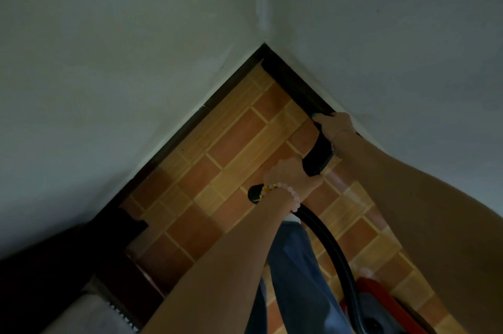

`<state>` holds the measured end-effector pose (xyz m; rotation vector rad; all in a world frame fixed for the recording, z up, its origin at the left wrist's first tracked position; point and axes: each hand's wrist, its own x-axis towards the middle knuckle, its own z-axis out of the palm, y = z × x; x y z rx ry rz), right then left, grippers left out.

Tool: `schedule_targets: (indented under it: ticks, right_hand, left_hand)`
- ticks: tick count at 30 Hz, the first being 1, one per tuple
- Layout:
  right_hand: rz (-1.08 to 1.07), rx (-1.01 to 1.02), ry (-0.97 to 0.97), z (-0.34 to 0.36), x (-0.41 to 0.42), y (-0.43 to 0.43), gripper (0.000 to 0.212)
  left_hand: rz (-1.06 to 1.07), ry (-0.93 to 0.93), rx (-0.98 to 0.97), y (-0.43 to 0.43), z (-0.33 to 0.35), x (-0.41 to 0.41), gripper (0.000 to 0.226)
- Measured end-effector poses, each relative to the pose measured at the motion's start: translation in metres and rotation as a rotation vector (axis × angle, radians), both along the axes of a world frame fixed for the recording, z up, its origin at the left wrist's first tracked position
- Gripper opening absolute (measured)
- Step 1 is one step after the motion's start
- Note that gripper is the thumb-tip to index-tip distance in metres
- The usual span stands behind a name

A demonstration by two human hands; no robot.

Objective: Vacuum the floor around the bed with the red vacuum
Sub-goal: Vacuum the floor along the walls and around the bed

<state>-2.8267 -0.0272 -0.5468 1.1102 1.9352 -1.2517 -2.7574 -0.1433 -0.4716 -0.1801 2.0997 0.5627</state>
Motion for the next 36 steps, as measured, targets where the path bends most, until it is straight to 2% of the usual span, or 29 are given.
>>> schedule_targets:
  ticks: [3, 6, 11, 15, 17, 21, 26, 30, 36]
  right_hand:
    - [0.048, -0.014, 0.004, 0.002, 0.001, -0.003, 0.044]
    - [0.087, -0.038, -0.007, 0.002, -0.002, -0.012, 0.043]
    - [0.156, -0.103, -0.074, 0.003, -0.007, -0.026, 0.041]
    - [0.205, -0.114, -0.140, 0.007, -0.008, -0.031, 0.042]
    - [0.208, -0.079, -0.140, 0.009, -0.005, -0.031, 0.038]
    - [0.181, -0.016, -0.160, 0.010, 0.015, -0.027, 0.024]
    - [0.083, 0.029, -0.184, 0.017, 0.054, -0.024, 0.030]
    - [-0.051, -0.034, -0.190, 0.037, 0.088, -0.014, 0.020]
    - [-0.185, 0.057, -0.261, 0.039, 0.148, 0.026, 0.047]
  left_hand:
    - [0.036, -0.003, 0.008, 0.000, 0.002, 0.006, 0.027]
    - [0.054, -0.002, 0.002, -0.004, 0.005, 0.005, 0.026]
    - [0.069, -0.029, 0.010, -0.015, 0.013, 0.003, 0.038]
    - [0.153, -0.221, 0.072, -0.014, 0.018, 0.004, 0.052]
    - [0.098, -0.229, 0.064, -0.011, 0.017, 0.007, 0.051]
    - [0.067, -0.028, -0.028, -0.012, 0.010, 0.030, 0.037]
    - [0.031, -0.001, -0.032, -0.014, 0.009, 0.065, 0.035]
    - [-0.042, 0.012, 0.010, -0.012, 0.016, 0.088, 0.032]
    - [-0.210, -0.043, 0.177, 0.003, 0.031, 0.129, 0.030]
